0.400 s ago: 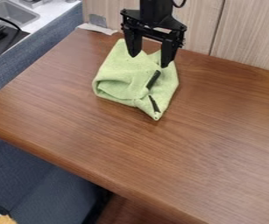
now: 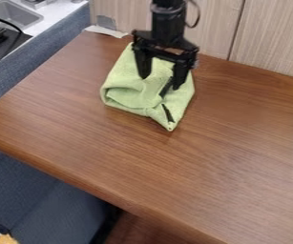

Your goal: Move cloth from top left of the table to the bottom right of the table

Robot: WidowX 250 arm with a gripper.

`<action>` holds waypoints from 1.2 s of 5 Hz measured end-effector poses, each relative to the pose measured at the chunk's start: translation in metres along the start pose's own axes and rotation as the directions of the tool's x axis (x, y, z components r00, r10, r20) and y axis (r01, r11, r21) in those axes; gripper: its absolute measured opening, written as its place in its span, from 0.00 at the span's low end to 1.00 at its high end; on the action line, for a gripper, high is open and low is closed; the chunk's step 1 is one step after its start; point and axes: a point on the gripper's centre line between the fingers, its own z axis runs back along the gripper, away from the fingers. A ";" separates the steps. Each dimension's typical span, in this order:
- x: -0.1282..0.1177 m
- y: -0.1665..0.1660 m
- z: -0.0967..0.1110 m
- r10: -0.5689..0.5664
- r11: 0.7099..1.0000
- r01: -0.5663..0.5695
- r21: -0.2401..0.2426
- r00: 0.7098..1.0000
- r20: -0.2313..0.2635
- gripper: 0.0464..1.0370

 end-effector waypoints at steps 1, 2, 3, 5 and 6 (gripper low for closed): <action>0.000 0.018 -0.014 0.058 0.998 -0.058 0.009 0.998 -0.014 0.96; 0.002 0.025 -0.030 0.088 0.996 -0.088 0.023 0.996 -0.010 0.96; 0.005 0.030 -0.043 0.099 0.994 -0.098 0.041 0.994 -0.035 0.96; 0.005 0.013 -0.046 0.044 0.998 -0.041 0.048 0.998 -0.047 0.96; -0.003 0.006 -0.047 0.024 0.999 -0.022 0.040 0.999 -0.039 0.96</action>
